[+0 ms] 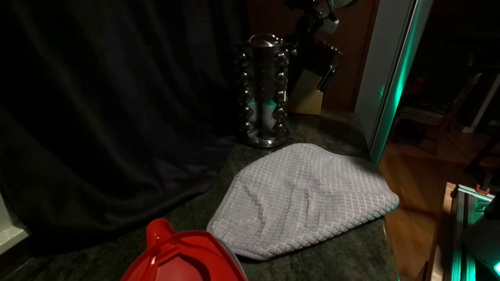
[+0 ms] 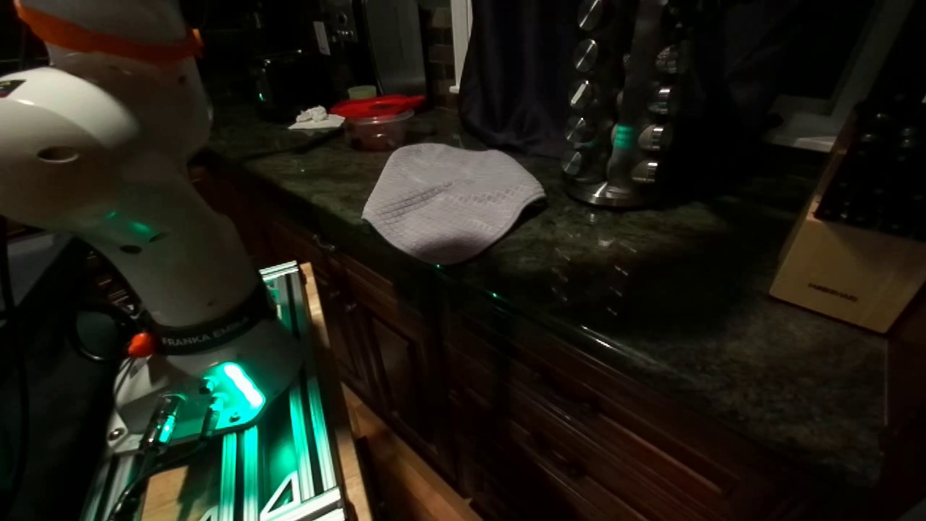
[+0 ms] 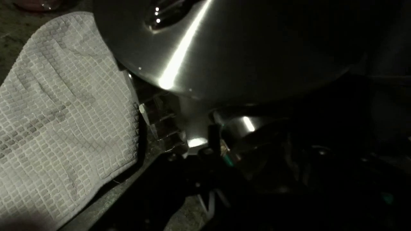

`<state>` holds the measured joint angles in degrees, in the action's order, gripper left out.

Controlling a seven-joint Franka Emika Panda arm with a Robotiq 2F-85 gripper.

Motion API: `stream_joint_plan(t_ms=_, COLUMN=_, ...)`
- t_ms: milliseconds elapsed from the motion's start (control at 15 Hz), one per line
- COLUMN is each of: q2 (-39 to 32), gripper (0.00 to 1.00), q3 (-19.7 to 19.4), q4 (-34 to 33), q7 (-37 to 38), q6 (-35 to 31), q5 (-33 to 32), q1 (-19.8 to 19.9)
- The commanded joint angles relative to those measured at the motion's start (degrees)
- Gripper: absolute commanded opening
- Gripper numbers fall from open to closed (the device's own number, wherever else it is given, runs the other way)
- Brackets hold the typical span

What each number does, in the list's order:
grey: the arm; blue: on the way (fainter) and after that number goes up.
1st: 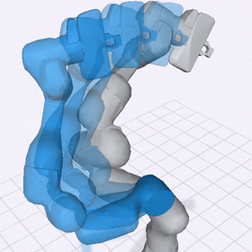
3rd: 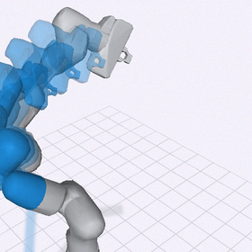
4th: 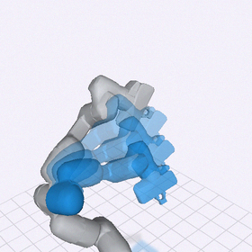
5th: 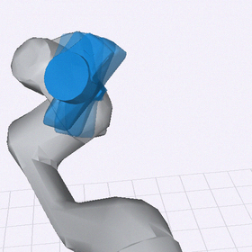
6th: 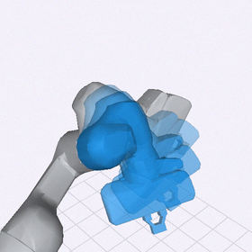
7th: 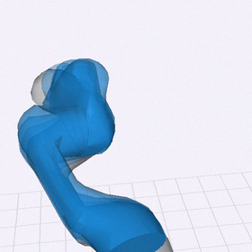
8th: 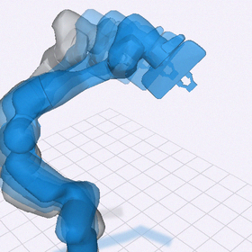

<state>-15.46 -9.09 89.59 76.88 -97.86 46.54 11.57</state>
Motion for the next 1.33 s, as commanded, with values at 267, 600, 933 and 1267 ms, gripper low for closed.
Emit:
stream_joint_plan(t_ms=267, q2=8.11, gripper=0.97, q3=-0.09, q4=10.52, q7=1.73, q6=-7.63, q5=2.29, q1=-1.74)
stream_joint_plan(t_ms=600, q2=9.28, gripper=1.00, q3=-0.15, q4=10.66, q7=2.23, q6=-8.27, q5=0.88, q1=-2.12)
stream_joint_plan(t_ms=933, q2=10.14, gripper=1.00, q3=0.06, q4=11.11, q7=5.04, q6=-7.92, q5=2.41, q1=-2.23)
stream_joint_plan(t_ms=1267, q2=13.17, gripper=1.00, q3=-0.04, q4=11.40, q7=4.80, q6=-7.61, q5=-3.99, q1=-2.89)
